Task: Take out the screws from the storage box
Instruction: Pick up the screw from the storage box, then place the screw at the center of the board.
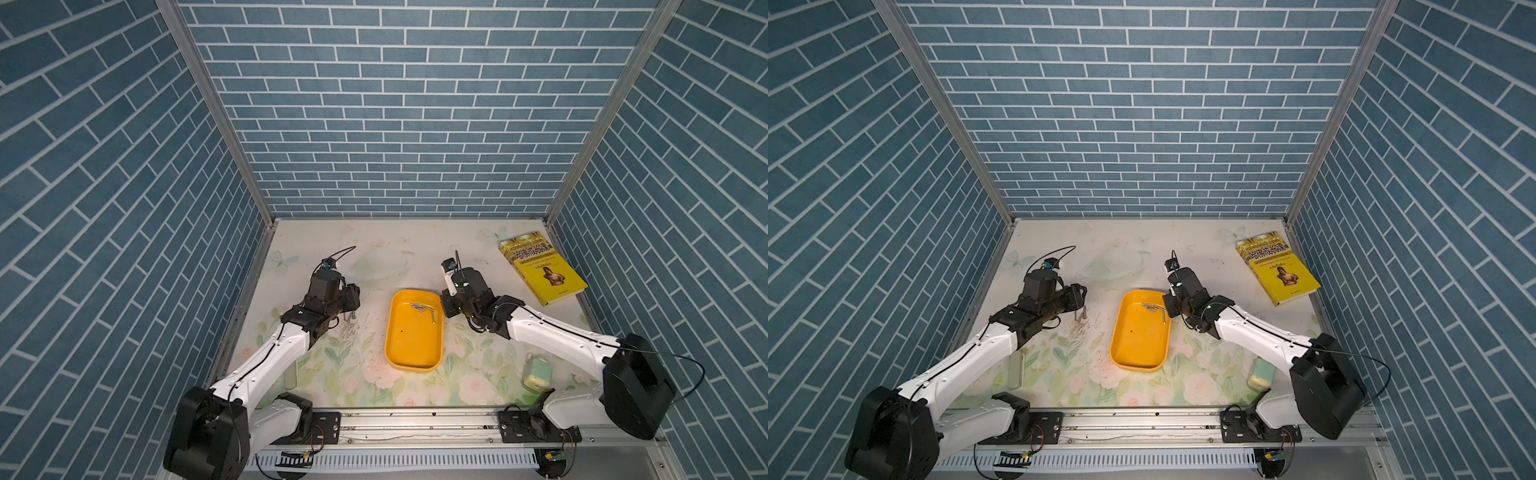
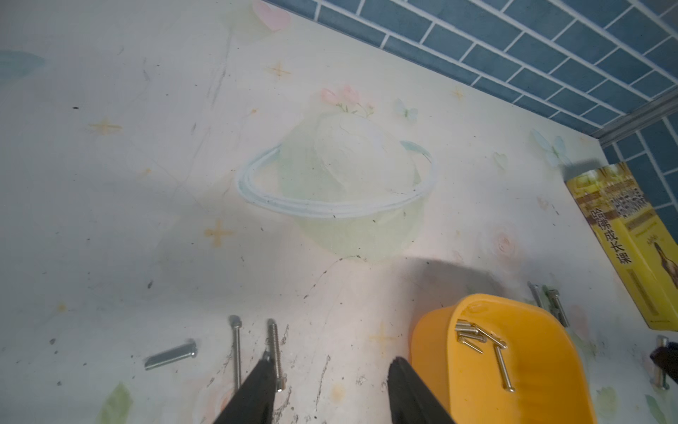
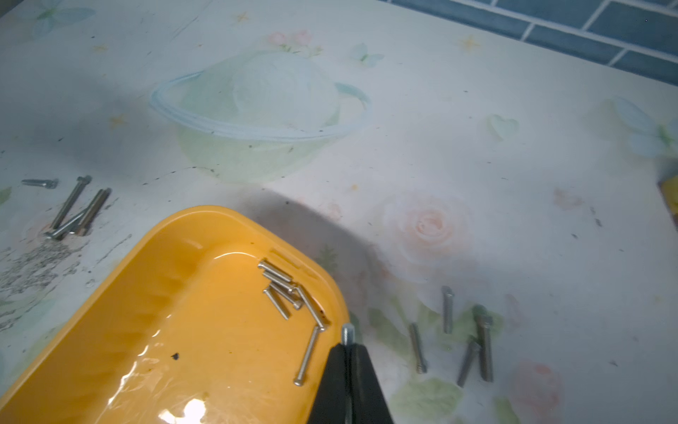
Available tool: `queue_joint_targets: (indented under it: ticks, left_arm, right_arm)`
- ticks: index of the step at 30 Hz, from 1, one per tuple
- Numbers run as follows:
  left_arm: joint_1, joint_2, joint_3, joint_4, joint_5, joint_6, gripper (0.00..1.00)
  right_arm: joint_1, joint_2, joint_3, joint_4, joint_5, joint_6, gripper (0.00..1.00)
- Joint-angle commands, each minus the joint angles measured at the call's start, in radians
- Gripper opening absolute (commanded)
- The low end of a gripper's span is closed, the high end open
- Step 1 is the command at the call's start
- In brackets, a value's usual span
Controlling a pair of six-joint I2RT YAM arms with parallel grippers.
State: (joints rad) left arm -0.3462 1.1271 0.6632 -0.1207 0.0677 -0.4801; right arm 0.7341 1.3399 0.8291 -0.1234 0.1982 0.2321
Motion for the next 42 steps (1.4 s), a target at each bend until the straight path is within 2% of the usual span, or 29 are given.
queue_joint_targets:
  ticks: [1, 5, 8, 12, 19, 21, 24, 27, 31, 42]
  left_arm:
    - [-0.005, -0.018, -0.023, 0.074, 0.107, 0.027, 0.55]
    - [-0.038, -0.022, -0.028, 0.139, 0.203, 0.033, 0.61]
    - [-0.103, 0.02, 0.012, 0.154, 0.245, 0.04, 0.64]
    - [-0.227, 0.14, 0.125, 0.133, 0.213, 0.025, 0.65]
    - [-0.339, 0.391, 0.333, 0.091, 0.255, -0.082, 0.61]
    - [-0.377, 0.464, 0.396, 0.046, 0.221, -0.11, 0.59]
    - [-0.43, 0.534, 0.448, 0.004, 0.152, -0.155, 0.55]
    - [-0.457, 0.559, 0.46, -0.041, 0.076, -0.192, 0.55]
    - [-0.461, 0.572, 0.46, -0.09, 0.029, -0.217, 0.57]
    - [-0.476, 0.661, 0.489, -0.117, 0.045, -0.209, 0.52]
  right_arm:
    - [-0.057, -0.051, -0.06, 0.003, 0.046, 0.039, 0.0]
    - [-0.105, -0.044, -0.115, -0.005, 0.043, 0.085, 0.0]
    - [-0.14, -0.014, -0.157, 0.03, -0.008, 0.112, 0.0]
    - [-0.184, 0.047, -0.209, 0.137, -0.099, 0.113, 0.0]
    - [-0.232, 0.158, -0.199, 0.246, -0.118, 0.066, 0.0]
    - [-0.246, 0.183, -0.173, 0.228, -0.066, 0.057, 0.0]
    - [-0.27, 0.193, -0.181, 0.264, -0.096, 0.055, 0.0]
    - [-0.274, 0.201, -0.197, 0.308, -0.102, 0.053, 0.0]
    - [-0.274, 0.219, -0.197, 0.326, -0.123, 0.047, 0.0]
    - [-0.274, 0.196, -0.215, 0.348, -0.149, 0.045, 0.02]
